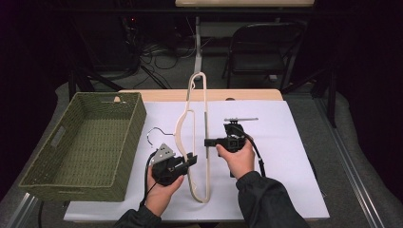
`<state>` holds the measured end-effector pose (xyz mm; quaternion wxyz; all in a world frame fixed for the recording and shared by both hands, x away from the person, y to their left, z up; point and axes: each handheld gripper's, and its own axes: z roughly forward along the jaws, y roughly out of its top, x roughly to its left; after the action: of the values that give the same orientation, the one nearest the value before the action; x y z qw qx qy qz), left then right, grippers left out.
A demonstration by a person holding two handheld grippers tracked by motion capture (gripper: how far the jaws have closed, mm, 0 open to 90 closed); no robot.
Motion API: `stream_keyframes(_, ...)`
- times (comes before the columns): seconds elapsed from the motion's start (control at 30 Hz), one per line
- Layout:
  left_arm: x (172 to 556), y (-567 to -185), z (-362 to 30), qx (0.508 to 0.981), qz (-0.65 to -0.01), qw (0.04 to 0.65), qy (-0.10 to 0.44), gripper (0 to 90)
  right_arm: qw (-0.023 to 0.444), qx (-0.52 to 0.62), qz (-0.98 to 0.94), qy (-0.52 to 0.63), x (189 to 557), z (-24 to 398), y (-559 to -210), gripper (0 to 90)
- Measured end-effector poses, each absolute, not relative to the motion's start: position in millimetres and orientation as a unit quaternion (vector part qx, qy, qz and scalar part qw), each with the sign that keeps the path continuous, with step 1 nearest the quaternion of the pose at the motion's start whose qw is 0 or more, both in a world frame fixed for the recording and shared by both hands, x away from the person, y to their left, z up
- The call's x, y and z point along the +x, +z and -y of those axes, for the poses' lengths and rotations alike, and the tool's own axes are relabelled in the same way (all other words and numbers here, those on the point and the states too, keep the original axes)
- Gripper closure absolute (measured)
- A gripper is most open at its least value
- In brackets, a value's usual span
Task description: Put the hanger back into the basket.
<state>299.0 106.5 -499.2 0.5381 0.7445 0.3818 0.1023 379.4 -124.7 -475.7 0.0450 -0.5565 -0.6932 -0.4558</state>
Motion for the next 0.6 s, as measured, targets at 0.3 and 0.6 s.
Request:
stream_keyframes(0.3,302.7,-494.1,-112.8,0.73,-0.403,0.548,0.072,83.7,0.043,-0.554,0.697,-0.453,377.7,123.5,-476.5,77.2)
stream_keyframes(0.6,305.6,-488.1,-117.5,0.724,-0.411,0.55,0.065,87.1,0.045,-0.548,0.698,-0.459,376.4,123.7,-475.6,74.8)
